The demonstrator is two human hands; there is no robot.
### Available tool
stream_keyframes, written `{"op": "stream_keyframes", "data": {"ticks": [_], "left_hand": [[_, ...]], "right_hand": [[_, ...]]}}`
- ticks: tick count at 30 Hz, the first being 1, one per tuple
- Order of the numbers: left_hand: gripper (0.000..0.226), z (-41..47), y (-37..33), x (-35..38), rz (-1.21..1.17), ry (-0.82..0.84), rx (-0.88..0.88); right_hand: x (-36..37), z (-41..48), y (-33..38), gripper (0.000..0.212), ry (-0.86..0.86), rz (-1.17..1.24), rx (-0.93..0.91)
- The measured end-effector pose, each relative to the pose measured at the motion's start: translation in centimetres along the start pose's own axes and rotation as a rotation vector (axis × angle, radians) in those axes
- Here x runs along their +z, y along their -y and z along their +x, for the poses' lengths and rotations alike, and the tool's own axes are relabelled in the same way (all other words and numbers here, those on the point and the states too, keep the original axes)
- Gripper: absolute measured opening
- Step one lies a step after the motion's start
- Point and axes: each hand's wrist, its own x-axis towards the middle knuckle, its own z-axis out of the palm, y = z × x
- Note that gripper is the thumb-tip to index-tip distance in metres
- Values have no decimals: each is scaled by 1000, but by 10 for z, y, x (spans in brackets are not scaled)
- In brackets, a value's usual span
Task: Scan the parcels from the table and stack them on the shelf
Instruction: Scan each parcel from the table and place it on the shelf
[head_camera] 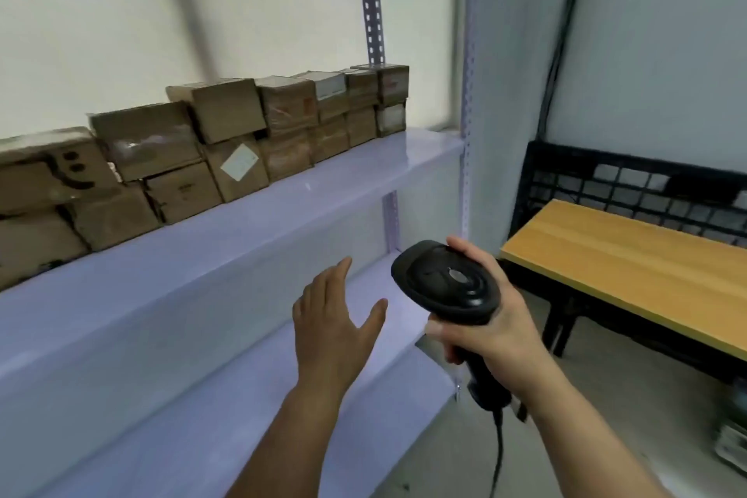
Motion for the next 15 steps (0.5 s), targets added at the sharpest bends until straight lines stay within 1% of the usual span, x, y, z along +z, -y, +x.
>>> {"op": "stream_keyframes", "data": {"ticks": [4, 7, 11, 15], "left_hand": [[70, -6, -59, 50, 17, 71, 113], [70, -12, -110, 89, -22, 98, 181], [77, -24, -171, 138, -90, 136, 264], [77, -39, -226, 183, -137, 232, 352]], "right_hand": [[-72, -24, 7, 92, -104, 12, 1], [-128, -43, 12, 90, -182, -19, -30], [-190, -70, 21, 91, -253, -57, -37], [-246, -100, 32, 92, -332, -120, -33]]}}
